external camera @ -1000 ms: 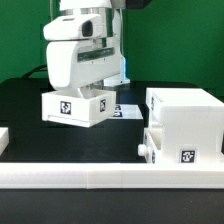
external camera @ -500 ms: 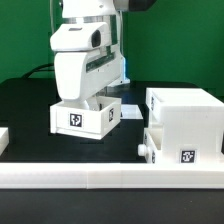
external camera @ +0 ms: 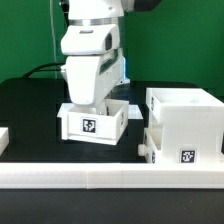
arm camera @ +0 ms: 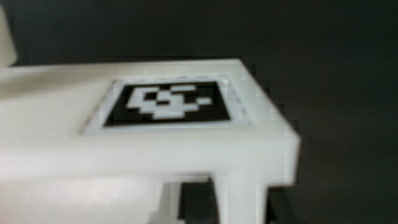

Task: Assemble drawer

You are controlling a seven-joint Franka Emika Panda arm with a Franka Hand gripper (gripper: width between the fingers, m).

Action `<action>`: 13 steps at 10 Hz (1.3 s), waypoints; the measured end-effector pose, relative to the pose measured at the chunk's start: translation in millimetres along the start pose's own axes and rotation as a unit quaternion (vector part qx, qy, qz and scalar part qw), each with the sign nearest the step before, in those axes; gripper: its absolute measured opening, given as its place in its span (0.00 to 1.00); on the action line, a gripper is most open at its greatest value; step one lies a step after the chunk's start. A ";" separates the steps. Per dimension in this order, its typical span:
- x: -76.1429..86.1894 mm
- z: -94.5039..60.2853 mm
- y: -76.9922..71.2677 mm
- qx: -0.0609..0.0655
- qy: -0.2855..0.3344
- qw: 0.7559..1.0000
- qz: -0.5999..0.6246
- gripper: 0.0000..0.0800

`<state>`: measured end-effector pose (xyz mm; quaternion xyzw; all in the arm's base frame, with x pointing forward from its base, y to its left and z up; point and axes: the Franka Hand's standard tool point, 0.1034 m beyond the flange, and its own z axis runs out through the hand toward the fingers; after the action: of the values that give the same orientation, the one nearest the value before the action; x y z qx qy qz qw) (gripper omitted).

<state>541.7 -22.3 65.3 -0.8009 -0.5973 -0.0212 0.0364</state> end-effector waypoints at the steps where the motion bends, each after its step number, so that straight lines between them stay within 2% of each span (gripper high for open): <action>1: 5.8 0.6 1.7 0.005 -0.001 1.000 -0.006 0.05; 3: 16.6 1.4 4.2 -0.007 -0.001 1.000 -0.024 0.05; 6: 13.6 2.5 4.0 -0.005 -0.002 1.000 -0.021 0.05; 8: 13.6 3.5 3.5 -0.004 -0.006 0.997 -0.072 0.05; 11: 25.6 4.0 1.1 0.000 -0.013 0.995 -0.102 0.05; 13: 25.0 4.9 0.5 0.001 -0.013 0.995 -0.101 0.05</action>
Offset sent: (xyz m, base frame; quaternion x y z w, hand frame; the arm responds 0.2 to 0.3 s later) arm 0.0000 0.0000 0.0000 0.0000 0.0000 0.0000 1.0000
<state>549.2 1.9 62.4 -0.7365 -0.6757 -0.0140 0.0276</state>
